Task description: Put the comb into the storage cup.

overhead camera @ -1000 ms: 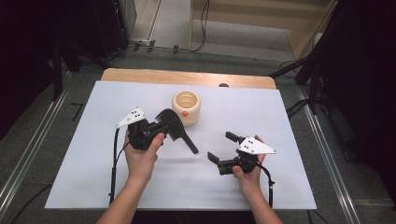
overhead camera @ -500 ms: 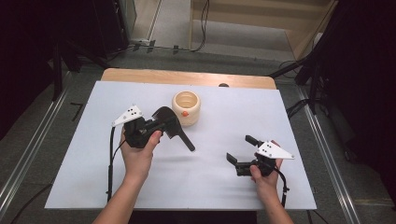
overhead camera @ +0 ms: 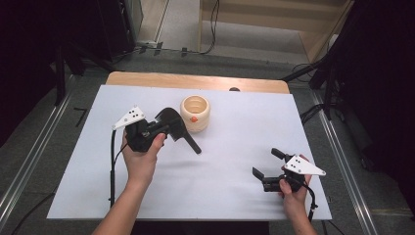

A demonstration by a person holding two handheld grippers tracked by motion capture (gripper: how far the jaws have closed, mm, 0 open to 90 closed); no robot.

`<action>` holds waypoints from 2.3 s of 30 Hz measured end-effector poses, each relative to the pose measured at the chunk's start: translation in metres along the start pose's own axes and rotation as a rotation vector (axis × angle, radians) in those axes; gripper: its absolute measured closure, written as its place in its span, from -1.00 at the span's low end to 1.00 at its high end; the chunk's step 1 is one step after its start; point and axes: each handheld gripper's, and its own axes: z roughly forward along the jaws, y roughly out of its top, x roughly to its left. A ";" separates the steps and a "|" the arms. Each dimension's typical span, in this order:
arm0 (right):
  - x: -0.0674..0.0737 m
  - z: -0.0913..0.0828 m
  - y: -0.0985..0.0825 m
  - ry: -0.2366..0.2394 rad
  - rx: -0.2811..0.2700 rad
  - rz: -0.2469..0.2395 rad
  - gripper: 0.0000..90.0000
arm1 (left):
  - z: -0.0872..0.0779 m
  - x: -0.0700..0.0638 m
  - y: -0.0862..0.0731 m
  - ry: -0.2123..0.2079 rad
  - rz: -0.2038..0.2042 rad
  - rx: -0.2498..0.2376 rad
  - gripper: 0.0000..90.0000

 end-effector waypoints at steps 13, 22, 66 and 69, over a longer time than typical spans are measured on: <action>-0.012 -0.022 -0.008 -0.022 0.005 0.005 -1.00 | -0.002 0.007 0.011 0.013 0.007 -0.018 0.88; -0.023 -0.038 -0.012 -0.051 0.001 0.020 -1.00 | -0.001 0.012 0.020 0.012 0.015 -0.033 0.88; -0.040 -0.049 -0.022 -0.058 -0.021 0.061 -1.00 | 0.025 0.030 0.054 0.011 0.037 -0.064 0.89; -0.039 -0.048 -0.022 -0.058 -0.018 0.054 -1.00 | 0.026 0.030 0.056 0.010 0.038 -0.070 0.88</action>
